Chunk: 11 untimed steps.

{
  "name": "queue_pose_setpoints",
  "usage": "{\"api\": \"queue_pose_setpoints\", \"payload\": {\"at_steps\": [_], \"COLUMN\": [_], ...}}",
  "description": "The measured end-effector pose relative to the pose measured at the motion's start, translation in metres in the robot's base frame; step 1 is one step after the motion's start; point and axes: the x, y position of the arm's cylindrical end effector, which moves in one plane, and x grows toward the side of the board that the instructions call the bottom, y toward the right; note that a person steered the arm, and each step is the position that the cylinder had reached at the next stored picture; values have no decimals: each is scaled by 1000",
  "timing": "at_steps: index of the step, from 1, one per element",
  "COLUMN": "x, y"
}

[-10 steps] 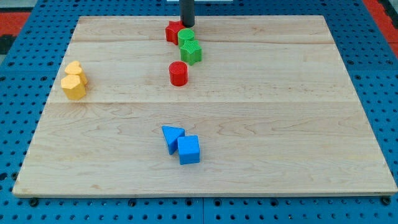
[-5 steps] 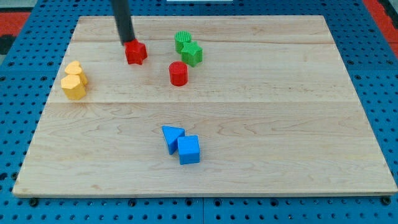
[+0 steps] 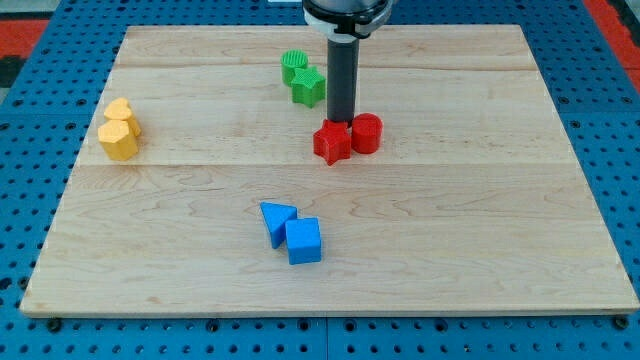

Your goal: Separate the red blocks from the green blocks

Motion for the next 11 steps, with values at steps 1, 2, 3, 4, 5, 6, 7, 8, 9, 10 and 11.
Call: {"api": "queue_pose_setpoints", "payload": {"at_steps": [1, 2, 3, 4, 5, 6, 7, 8, 9, 10, 11], "x": [-1, 32, 55, 29, 25, 16, 1, 1, 5, -9, -86], "y": [-50, -59, -32, 10, 15, 25, 79, 135, 170, 99, 98]}}
